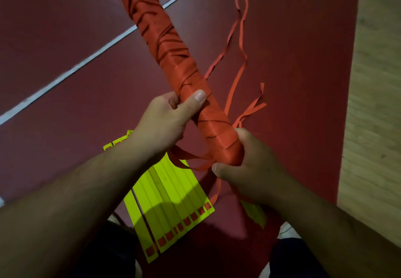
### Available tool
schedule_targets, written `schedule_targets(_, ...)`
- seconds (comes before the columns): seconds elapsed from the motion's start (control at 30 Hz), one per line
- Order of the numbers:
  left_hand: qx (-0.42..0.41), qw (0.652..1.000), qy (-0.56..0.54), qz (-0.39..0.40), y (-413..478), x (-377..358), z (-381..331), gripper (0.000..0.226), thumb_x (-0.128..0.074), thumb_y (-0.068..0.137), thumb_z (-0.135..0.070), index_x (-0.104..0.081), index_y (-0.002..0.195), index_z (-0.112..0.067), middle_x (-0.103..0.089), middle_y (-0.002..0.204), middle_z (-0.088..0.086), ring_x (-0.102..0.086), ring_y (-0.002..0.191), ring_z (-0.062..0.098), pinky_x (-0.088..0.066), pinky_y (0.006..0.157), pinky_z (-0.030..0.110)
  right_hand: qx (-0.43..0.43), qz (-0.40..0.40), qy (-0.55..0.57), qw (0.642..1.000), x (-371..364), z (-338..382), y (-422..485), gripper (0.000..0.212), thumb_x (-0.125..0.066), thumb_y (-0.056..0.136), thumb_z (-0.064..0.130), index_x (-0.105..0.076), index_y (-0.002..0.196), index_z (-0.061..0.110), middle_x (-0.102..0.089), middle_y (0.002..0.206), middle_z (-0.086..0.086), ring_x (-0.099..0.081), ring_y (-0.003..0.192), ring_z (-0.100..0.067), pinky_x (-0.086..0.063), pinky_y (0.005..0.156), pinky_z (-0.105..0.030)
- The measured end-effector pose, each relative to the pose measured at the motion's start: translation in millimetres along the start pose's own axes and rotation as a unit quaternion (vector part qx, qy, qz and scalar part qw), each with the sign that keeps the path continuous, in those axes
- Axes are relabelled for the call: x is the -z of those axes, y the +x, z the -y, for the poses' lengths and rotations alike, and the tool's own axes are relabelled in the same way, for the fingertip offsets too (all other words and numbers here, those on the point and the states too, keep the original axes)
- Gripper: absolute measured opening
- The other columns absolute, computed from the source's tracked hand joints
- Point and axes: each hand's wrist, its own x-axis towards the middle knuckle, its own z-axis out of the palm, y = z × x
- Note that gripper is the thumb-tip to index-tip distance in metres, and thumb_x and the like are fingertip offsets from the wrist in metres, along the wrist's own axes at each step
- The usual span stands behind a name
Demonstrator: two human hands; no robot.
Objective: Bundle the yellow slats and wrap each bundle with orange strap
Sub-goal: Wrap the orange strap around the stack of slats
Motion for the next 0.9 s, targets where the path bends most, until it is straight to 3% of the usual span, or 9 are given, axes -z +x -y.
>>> schedule_targets(0.13, -0.037, 0.999, -0.021, 0.031, 5, 5, 2, 0.046, -0.068, 0.086, -0.052, -0.049, 0.076, -0.011, -0.03, 0.057, -0.002, -0.026, 0.041, 0.006, -0.025, 0.038, 0.016, 0.001, 0.016, 0.104, 0.994, 15, 3, 0, 0.037, -0.086, 0.068, 0.018, -0.065, 0.098, 0.025, -0.068, 0.077, 0.008, -0.059, 0.06, 0.002, -0.042, 0.053, -0.01)
schedule_targets(0.27, -0.058, 0.994, -0.069, 0.063, 10, 9, 4, 0.047, -0.066, 0.078, -0.056, -0.05, 0.087, -0.012, -0.039, 0.057, -0.007, -0.029, 0.041, 0.005, -0.026, 0.039, 0.017, 0.0, 0.065, 0.251, 0.966, 17, 7, -7, 0.04, -0.084, 0.059, 0.019, -0.069, 0.096, 0.021, -0.068, 0.072, 0.002, -0.062, 0.062, -0.013, -0.052, 0.056, -0.028)
schedule_targets(0.37, -0.055, 0.988, -0.086, 0.113, 11, 7, 1, 0.085, -0.068, 0.069, -0.078, -0.054, 0.094, 0.002, -0.046, 0.079, 0.01, -0.03, 0.049, 0.032, -0.019, 0.046, 0.028, -0.015, 0.137, 0.347, 0.928, 16, 6, -10, 0.032, -0.078, 0.062, 0.014, -0.067, 0.091, 0.019, -0.064, 0.072, -0.007, -0.06, 0.06, -0.021, -0.05, 0.057, -0.037)
schedule_targets(0.43, -0.048, 0.985, -0.113, 0.125, 9, 6, 1, 0.087, -0.069, 0.063, -0.08, -0.057, 0.089, 0.002, -0.041, 0.079, 0.012, -0.021, 0.052, 0.031, -0.018, 0.045, 0.031, -0.021, 0.187, 0.369, 0.91, 19, 6, -10, 0.029, -0.075, 0.065, 0.012, -0.063, 0.091, 0.012, -0.061, 0.074, -0.014, -0.06, 0.058, -0.025, -0.05, 0.058, -0.039)
schedule_targets(0.5, -0.031, 0.983, -0.144, 0.114, 6, 4, 3, 0.058, -0.07, 0.061, -0.077, -0.058, 0.067, -0.021, -0.031, 0.061, 0.005, -0.019, 0.048, 0.016, -0.016, 0.044, 0.028, -0.033, 0.203, 0.346, 0.915, 25, 7, -7, 0.028, -0.075, 0.068, 0.013, -0.063, 0.093, 0.008, -0.064, 0.074, -0.016, -0.063, 0.059, -0.025, -0.051, 0.058, -0.037)
schedule_targets(0.57, -0.002, 0.985, -0.154, 0.073, 5, 1, 7, 0.054, -0.069, 0.066, -0.073, -0.049, 0.06, -0.023, -0.028, 0.054, -0.004, -0.019, 0.045, 0.009, -0.013, 0.044, 0.027, -0.029, 0.177, 0.28, 0.943, 29, 9, -3, 0.023, -0.081, 0.074, 0.015, -0.067, 0.092, 0.011, -0.069, 0.073, -0.008, -0.066, 0.062, -0.019, -0.051, 0.056, -0.029)
schedule_targets(0.7, 0.047, 0.994, -0.069, -0.066, 7, -5, 10, 0.067, -0.07, 0.071, -0.074, -0.053, 0.083, -0.01, -0.027, 0.045, -0.008, -0.022, 0.037, 0.008, -0.017, 0.037, 0.02, 0.011, 0.034, 0.015, 0.999, 19, 7, 1, 0.04, -0.079, 0.077, 0.035, -0.062, 0.114, 0.032, -0.069, 0.092, 0.012, -0.065, 0.079, -0.002, -0.046, 0.064, -0.011)
schedule_targets(0.8, 0.07, 0.99, -0.038, -0.118, 2, -18, 12, 0.054, -0.068, 0.073, -0.063, -0.042, 0.069, -0.017, -0.03, 0.039, -0.011, -0.025, 0.034, 0.007, -0.019, 0.035, 0.019, -0.021, -0.008, -0.081, 0.996, 3, 1, 3, 0.073, -0.08, 0.069, 0.05, -0.045, 0.132, 0.037, -0.063, 0.103, 0.012, -0.063, 0.093, -0.012, -0.048, 0.077, -0.026)
schedule_targets(0.9, 0.066, 0.99, -0.07, -0.1, -1, -26, 12, 0.047, -0.068, 0.083, -0.052, -0.038, 0.068, -0.019, -0.03, 0.044, -0.008, -0.024, 0.035, 0.005, -0.02, 0.035, 0.018, -0.027, -0.042, -0.099, 0.994, 2, -4, 7, 0.053, -0.079, 0.07, 0.047, -0.054, 0.114, 0.032, -0.065, 0.095, 0.008, -0.064, 0.092, -0.02, -0.044, 0.071, -0.028)
